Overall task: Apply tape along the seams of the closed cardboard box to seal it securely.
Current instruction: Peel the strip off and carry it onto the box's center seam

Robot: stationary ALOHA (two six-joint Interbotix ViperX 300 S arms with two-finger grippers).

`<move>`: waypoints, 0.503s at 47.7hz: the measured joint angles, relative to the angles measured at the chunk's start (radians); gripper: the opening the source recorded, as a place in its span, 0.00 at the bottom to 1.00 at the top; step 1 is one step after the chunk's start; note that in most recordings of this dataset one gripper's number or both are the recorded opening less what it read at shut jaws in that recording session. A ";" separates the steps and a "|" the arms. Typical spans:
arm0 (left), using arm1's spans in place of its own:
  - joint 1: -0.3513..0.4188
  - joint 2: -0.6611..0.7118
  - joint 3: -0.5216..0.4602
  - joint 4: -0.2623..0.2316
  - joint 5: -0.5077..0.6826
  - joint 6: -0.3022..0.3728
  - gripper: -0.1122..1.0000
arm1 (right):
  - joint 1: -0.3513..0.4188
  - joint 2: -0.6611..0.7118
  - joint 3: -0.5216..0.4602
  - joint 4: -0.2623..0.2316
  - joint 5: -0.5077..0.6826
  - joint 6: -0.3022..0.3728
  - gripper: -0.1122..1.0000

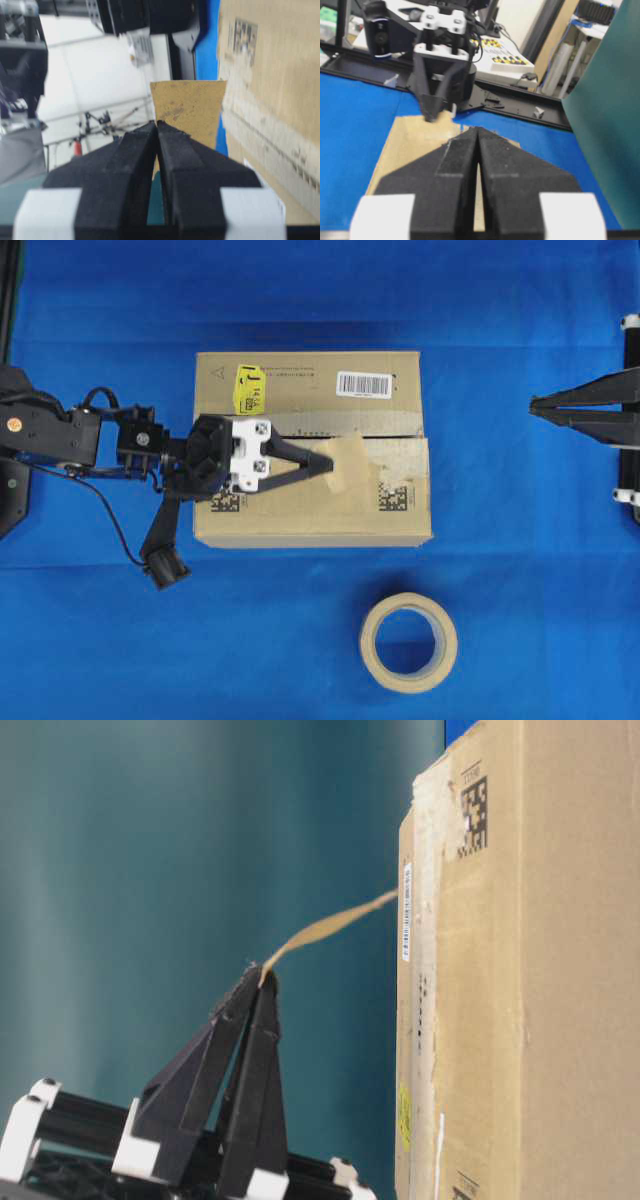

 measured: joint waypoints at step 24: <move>0.054 0.000 0.000 0.002 0.141 -0.005 0.12 | -0.002 0.005 -0.008 -0.017 0.026 0.000 0.10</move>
